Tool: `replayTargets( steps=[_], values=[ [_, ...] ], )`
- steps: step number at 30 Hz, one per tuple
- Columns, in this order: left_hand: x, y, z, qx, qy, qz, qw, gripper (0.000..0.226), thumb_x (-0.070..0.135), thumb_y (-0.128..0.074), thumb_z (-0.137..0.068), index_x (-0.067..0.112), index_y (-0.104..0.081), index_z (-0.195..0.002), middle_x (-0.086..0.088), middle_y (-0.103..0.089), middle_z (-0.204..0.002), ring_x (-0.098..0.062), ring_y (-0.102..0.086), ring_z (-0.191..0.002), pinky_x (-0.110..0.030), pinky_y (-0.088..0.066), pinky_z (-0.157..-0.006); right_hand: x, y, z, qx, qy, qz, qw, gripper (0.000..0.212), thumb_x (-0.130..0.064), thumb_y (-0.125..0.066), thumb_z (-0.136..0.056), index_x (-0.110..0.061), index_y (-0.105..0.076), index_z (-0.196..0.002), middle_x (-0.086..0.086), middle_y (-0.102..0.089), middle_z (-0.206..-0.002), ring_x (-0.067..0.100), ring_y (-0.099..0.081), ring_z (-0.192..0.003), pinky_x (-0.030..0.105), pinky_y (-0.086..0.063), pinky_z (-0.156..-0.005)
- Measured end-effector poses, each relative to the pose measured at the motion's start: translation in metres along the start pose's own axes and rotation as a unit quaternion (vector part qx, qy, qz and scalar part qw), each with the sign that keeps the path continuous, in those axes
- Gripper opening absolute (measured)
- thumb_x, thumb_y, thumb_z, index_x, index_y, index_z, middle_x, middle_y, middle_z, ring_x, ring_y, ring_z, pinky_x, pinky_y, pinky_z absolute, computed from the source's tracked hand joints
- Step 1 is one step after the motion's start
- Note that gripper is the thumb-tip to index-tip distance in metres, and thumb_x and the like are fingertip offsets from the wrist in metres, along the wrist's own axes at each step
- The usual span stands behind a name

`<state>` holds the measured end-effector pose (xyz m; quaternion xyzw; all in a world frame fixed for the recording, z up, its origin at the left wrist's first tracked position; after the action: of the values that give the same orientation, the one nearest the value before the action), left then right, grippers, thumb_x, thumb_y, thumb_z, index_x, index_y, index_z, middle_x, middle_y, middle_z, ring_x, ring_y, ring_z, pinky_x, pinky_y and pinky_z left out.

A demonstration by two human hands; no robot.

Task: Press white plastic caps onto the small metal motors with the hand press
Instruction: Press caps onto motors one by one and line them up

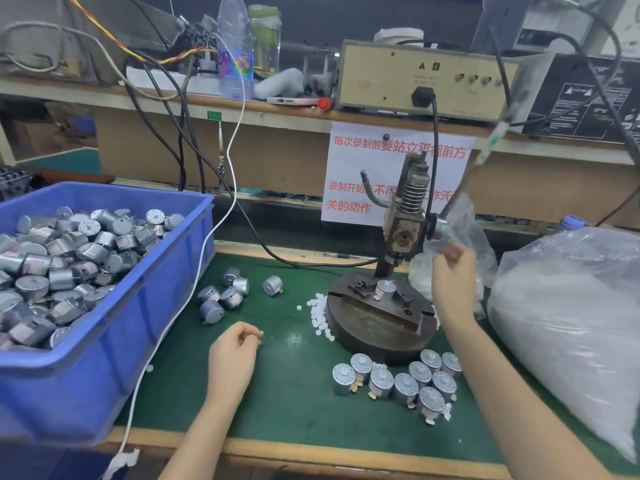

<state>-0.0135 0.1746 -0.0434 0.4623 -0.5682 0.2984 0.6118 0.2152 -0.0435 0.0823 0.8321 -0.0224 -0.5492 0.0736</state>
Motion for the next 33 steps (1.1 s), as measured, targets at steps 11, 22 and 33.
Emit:
replayTargets(
  steps=[11, 22, 33],
  values=[
    [0.011, -0.005, 0.006, -0.023, -0.064, -0.114, 0.991, 0.025, -0.001, -0.048, -0.081, 0.019, -0.059, -0.071, 0.005, -0.06, -0.075, -0.023, -0.055, -0.077, -0.028, -0.039, -0.063, 0.04, -0.053, 0.038, -0.13, 0.097, 0.334, 0.929, 0.039, -0.021, -0.055, -0.091, -0.007, -0.052, -0.128, 0.009, -0.057, -0.127, 0.026, -0.049, -0.118, 0.043, -0.03, -0.108],
    [0.033, -0.052, 0.043, -0.136, -0.42, -0.454, 0.774, 0.042, 0.043, -0.071, -0.07, 0.027, -0.068, -0.109, 0.009, -0.064, -0.096, -0.011, -0.06, -0.075, -0.019, -0.048, -0.064, 0.03, -0.061, 0.071, -0.158, 0.139, 0.342, 0.916, 0.045, -0.037, -0.06, -0.088, -0.02, -0.054, -0.129, 0.003, -0.051, -0.113, 0.023, -0.039, -0.111, 0.031, -0.028, -0.095],
    [0.021, -0.074, 0.025, -0.156, -0.322, -0.51, 0.782, 0.049, 0.046, -0.025, -0.096, 0.031, -0.027, -0.142, 0.003, -0.038, -0.127, -0.021, -0.035, -0.112, -0.033, -0.028, -0.084, 0.036, -0.066, 0.116, -0.301, 0.221, 0.428, 0.823, 0.047, -0.048, -0.048, -0.09, -0.029, -0.049, -0.134, -0.008, -0.047, -0.116, 0.017, -0.038, -0.113, 0.026, -0.028, -0.091]
  ],
)
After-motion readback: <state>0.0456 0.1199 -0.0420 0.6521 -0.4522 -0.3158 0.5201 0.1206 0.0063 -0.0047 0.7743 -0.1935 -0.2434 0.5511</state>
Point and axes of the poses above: each hand's wrist, its own z-axis away from the middle knuckle, its own y-axis out of the back of the hand, x = y × z, the point moved 4 cm from there along -z, towards the middle knuckle
